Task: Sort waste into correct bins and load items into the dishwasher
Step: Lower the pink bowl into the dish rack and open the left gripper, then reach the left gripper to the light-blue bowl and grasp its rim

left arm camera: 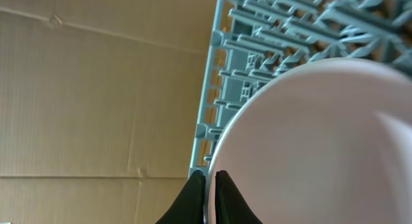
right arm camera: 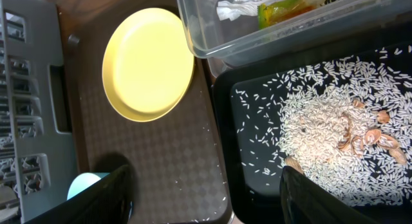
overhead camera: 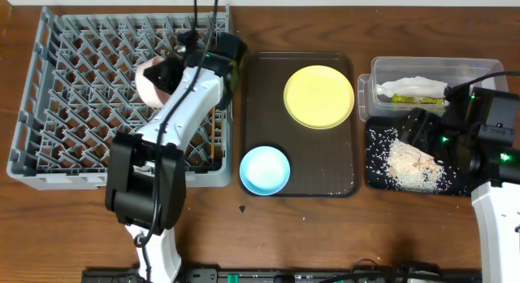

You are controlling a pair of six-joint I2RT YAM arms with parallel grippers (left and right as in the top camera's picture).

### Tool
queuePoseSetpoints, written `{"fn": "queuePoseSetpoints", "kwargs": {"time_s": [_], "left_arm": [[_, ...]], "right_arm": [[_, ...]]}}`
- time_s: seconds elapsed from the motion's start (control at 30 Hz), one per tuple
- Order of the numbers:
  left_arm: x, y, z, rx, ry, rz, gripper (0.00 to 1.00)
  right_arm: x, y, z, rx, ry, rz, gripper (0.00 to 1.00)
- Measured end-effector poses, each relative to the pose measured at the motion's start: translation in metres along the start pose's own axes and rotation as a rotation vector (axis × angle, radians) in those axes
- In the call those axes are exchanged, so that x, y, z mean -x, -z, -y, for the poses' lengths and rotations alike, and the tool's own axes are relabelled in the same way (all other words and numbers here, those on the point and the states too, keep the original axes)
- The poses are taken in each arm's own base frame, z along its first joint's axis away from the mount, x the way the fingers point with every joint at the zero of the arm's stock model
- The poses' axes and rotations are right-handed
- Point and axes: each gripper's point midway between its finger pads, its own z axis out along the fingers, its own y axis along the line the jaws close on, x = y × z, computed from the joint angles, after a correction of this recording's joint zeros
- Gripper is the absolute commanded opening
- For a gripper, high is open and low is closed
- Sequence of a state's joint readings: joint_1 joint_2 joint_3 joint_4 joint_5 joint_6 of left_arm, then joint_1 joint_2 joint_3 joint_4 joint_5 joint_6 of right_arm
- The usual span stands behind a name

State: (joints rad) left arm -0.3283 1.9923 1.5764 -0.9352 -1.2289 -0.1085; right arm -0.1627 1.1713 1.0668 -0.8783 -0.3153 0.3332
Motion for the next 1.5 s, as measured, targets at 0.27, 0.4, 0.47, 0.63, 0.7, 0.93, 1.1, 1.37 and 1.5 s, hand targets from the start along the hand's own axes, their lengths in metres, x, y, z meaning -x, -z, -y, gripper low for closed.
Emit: {"fn": "queuePoseSetpoints", "kwargs": {"time_s": [0.27,0.4,0.47,0.63,0.7,0.93,1.1,1.37,1.5], "left_arm": [[0.007,0.026,0.016,-0.054,-0.02,0.055,0.12],[0.004,0.025,0.016,-0.055,-0.04,0.047,0.15],[0.0,0.025,0.016,-0.056,-0.067,0.038,0.17],[-0.002,0.03,0.022,-0.085,-0.081,0.039,0.39],[-0.003,0.036,0.029,-0.118,-0.085,0.043,0.42],[-0.003,0.065,0.053,-0.217,-0.117,0.081,0.65],[-0.003,0.093,0.065,-0.31,-0.107,0.117,0.65],[-0.016,0.158,0.047,-0.769,0.009,0.136,0.57],[-0.028,0.204,0.026,-1.068,0.094,0.144,0.38]], "right_arm": [[0.0,0.0,0.0,0.0,0.0,0.0,0.71],[0.0,0.0,0.0,0.0,0.0,0.0,0.71],[0.0,0.0,0.0,0.0,0.0,0.0,0.7],[0.0,0.0,0.0,0.0,0.0,0.0,0.7],[0.0,0.0,0.0,0.001,0.0,-0.001,0.7],[-0.001,0.0,0.0,0.001,-0.001,-0.005,0.7],[-0.001,0.0,-0.002,0.01,-0.002,-0.007,0.7],[-0.003,0.0,-0.003,0.019,-0.003,-0.016,0.7],[-0.004,0.0,-0.003,0.021,-0.004,-0.019,0.7]]}}
